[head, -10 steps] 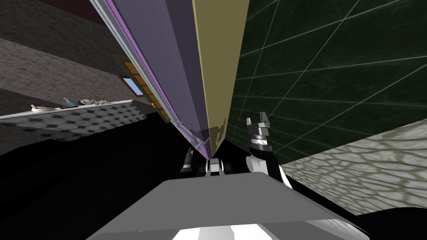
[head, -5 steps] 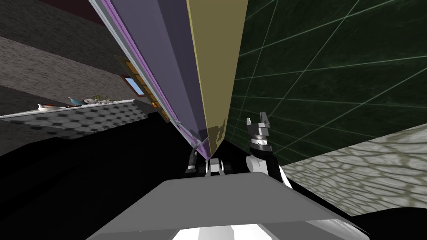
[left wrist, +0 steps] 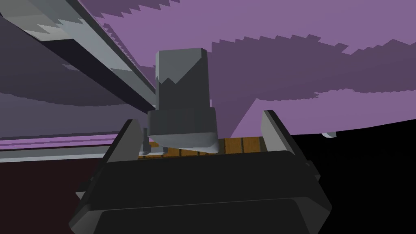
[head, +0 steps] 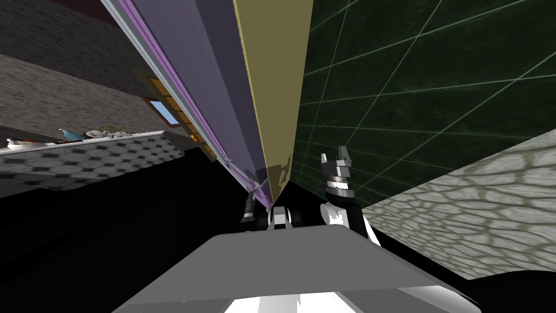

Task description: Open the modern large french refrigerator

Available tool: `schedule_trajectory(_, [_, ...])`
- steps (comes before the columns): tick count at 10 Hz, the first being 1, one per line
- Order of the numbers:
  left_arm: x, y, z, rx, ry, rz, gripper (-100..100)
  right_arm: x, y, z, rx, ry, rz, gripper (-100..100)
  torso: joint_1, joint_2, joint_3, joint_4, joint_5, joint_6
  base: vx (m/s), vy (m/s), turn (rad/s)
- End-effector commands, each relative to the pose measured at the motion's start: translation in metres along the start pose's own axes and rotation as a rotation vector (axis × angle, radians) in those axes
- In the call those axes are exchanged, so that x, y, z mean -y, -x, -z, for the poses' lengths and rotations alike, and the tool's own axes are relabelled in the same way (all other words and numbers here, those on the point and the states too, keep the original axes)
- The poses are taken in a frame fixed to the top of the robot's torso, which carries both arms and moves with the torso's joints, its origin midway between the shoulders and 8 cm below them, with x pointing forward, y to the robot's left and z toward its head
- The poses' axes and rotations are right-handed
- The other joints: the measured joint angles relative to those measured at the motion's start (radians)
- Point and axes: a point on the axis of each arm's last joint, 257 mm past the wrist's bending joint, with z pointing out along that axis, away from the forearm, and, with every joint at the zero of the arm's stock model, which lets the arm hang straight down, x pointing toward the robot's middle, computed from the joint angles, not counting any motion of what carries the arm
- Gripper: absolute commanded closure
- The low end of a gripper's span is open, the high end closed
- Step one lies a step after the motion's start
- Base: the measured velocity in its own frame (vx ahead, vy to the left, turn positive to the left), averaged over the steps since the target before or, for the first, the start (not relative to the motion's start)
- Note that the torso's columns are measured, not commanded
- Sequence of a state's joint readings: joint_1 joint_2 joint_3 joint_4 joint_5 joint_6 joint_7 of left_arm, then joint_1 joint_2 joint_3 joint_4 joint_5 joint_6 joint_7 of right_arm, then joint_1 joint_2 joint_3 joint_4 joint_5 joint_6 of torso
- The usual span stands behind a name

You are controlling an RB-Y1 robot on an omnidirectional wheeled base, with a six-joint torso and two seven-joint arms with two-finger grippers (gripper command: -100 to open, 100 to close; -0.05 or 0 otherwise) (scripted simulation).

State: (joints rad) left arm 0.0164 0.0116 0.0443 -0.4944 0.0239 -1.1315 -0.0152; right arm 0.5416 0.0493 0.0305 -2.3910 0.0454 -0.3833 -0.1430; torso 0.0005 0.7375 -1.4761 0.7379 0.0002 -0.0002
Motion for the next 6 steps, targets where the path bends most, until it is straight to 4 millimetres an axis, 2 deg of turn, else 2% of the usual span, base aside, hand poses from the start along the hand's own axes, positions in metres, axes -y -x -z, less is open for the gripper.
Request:
schedule_trajectory(1, [0.004, 0.021, -0.019, 0.050, -0.002, -0.003, -100, 0.000, 0.000, 0.000, 0.000, 0.000, 0.000, 0, -0.001, 0.000, 0.000, 0.000, 0.000, 0.001, -0.058, -0.018, -0.222])
schedule_trajectory(2, [0.003, 0.014, -0.016, 0.037, -0.003, -0.002, -100, 0.000, 0.000, 0.000, 0.000, 0.000, 0.000, 0, -0.001, 0.001, 0.000, 0.000, 0.000, 0.000, -0.026, -0.008, -0.036])
schedule_trajectory(3, [0.003, 0.013, -0.012, 0.031, -0.002, -0.002, 100, 0.000, 0.000, 0.000, 0.000, 0.000, 0.000, 0, 0.000, -0.001, 0.000, 0.000, 0.000, 0.000, 0.013, 0.006, 0.160])
schedule_trajectory(4, [0.001, 0.001, -0.001, 0.004, -0.003, -0.001, 100, 0.000, 0.000, 0.000, 0.000, 0.000, 0.000, 0, 0.002, -0.004, -0.001, -0.003, 0.001, -0.001, 0.050, 0.016, 0.244])
schedule_trajectory(6, [0.001, 0.001, -0.001, 0.004, -0.003, -0.001, 100, 0.000, 0.000, 0.000, 0.000, 0.000, 0.000, 0, 0.004, -0.007, -0.004, -0.007, 0.005, 0.001, 0.036, 0.010, 0.048])
